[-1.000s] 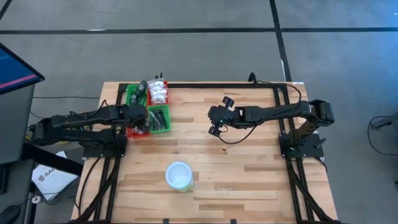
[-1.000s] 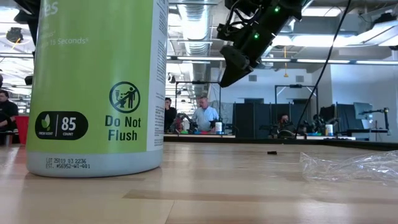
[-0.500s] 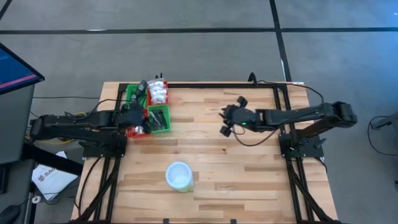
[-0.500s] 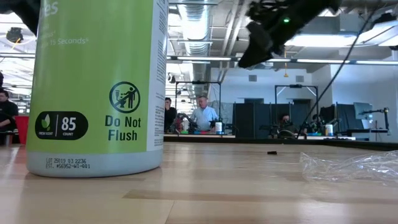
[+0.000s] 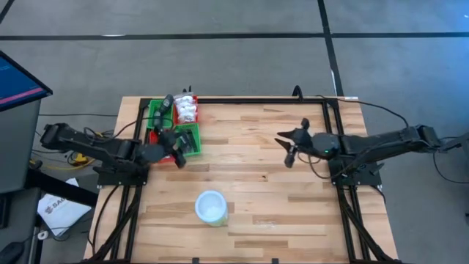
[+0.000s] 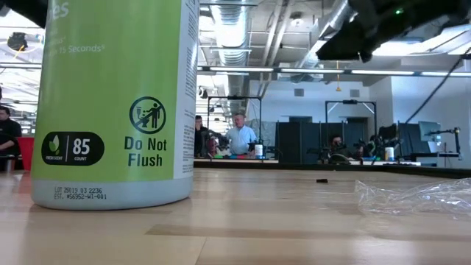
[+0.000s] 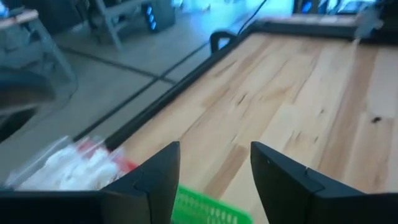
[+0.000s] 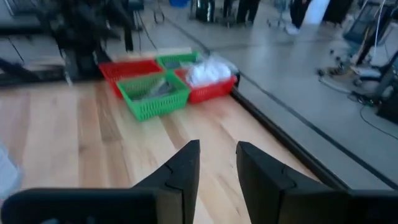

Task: Pick & Place Travel size toiletries
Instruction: Return to Home Position

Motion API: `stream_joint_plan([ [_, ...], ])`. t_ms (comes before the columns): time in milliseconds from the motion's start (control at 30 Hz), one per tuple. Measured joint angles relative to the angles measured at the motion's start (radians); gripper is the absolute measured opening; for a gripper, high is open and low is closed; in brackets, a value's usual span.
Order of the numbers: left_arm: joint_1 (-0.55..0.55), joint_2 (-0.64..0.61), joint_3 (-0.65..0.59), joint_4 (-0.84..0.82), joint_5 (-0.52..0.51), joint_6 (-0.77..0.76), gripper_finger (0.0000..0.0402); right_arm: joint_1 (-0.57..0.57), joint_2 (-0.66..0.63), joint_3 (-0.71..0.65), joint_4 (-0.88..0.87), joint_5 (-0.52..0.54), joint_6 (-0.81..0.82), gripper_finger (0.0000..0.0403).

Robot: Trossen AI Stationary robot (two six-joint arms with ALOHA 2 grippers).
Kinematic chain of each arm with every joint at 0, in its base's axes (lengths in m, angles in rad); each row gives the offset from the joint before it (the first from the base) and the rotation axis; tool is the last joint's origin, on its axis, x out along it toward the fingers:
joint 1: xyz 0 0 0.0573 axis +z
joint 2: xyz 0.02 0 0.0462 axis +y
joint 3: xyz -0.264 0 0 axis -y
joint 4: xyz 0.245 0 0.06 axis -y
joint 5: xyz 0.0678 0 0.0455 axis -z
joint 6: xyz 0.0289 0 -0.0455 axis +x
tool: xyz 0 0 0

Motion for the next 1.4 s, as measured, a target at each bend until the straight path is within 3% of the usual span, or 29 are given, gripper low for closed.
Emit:
stream_joint_plan([
  [267, -0.036, -0.050, -0.158, 0.311, 0.017, 0.176, 0.0178, 0.017, -0.176, -0.129, 0.100, -0.001, -0.066, 0.0098],
  [500, -0.035, -0.174, -0.267, 0.441, 0.144, 0.260, 0.0175, 0.014, -0.281, -0.240, 0.226, -0.034, -0.128, 0.0098],
  [1033, -0.035, -0.572, -0.462, 0.484, 0.250, 0.353, 0.0160, 0.004, -0.655, -0.452, 0.306, -0.159, -0.186, 0.0098],
  [1200, -0.035, -0.611, -0.462, 0.479, 0.286, 0.357, 0.0147, 0.005, -0.777, -0.518, 0.299, -0.167, -0.195, 0.0098],
  [1400, -0.035, -0.610, -0.462, 0.478, 0.303, 0.348, 0.0137, 0.004, -0.879, -0.527, 0.160, -0.167, -0.141, 0.0098],
])
